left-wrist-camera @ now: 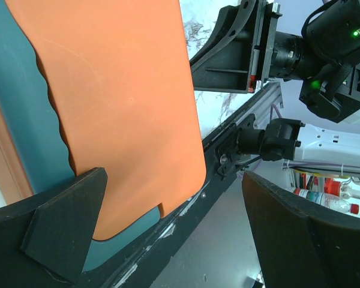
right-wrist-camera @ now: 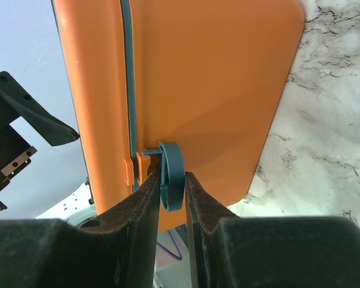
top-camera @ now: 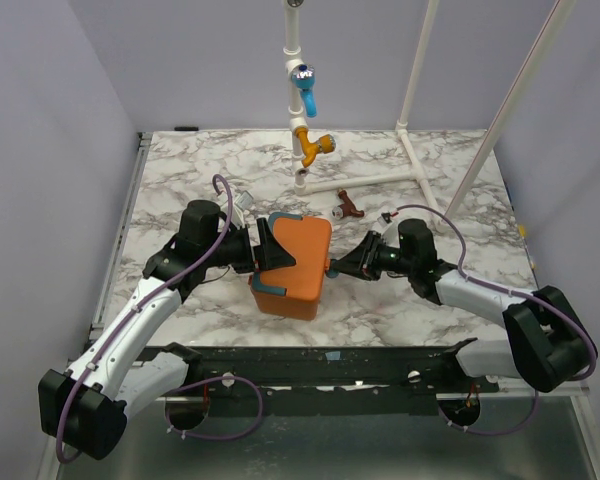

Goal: Organize the medicine kit

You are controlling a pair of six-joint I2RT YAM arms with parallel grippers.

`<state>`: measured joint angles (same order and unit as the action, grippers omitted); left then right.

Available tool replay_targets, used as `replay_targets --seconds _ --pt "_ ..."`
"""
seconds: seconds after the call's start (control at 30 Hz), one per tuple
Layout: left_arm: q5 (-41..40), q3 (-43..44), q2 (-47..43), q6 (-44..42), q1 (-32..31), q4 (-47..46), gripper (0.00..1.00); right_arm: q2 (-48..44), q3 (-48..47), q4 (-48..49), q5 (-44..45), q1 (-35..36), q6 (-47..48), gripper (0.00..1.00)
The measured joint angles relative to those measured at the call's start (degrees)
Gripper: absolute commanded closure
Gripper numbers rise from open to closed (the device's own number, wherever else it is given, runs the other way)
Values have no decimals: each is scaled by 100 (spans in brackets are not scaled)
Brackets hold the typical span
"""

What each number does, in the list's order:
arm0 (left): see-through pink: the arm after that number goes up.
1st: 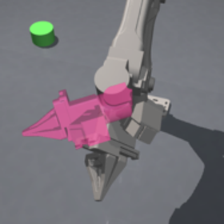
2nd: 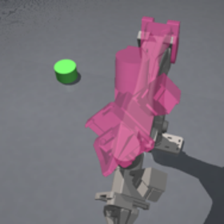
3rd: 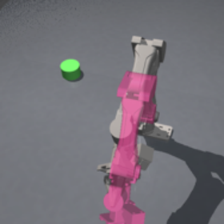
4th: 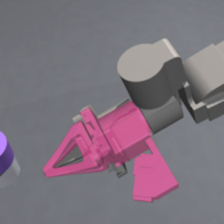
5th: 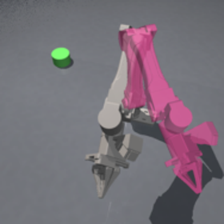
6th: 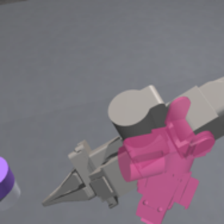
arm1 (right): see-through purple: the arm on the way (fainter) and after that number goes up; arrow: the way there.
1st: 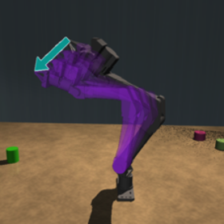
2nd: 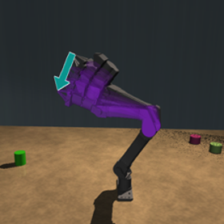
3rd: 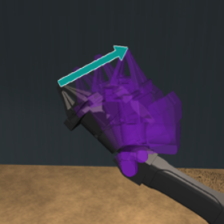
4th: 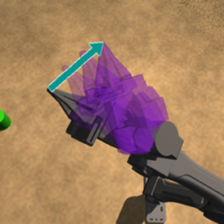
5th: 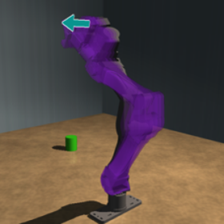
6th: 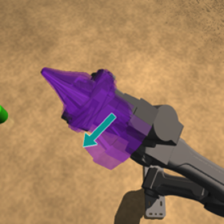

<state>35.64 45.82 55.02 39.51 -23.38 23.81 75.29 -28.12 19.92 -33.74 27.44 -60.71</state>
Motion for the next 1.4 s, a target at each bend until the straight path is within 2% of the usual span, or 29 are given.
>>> replay_targets --seconds 0.27,0.43,0.63,0.93,1.4 --pt "-2 -9 -11 -2 0 -2 2 -55 0 -31 26 0 -35 93" --pt "-11 -22 -13 -20 0 -24 2 -330 -138 -612 251 0 168 99" --pt "-50 -22 -9 -66 -2 -22 2 -656 -575 -1617 656 33 590 99" --pt "-55 -22 52 -72 -2 -103 2 -424 -1707 -2916 1021 114 1276 99" --pt "-66 122 328 -111 -127 -195 2 11 -2664 -4172 1585 315 2037 97"
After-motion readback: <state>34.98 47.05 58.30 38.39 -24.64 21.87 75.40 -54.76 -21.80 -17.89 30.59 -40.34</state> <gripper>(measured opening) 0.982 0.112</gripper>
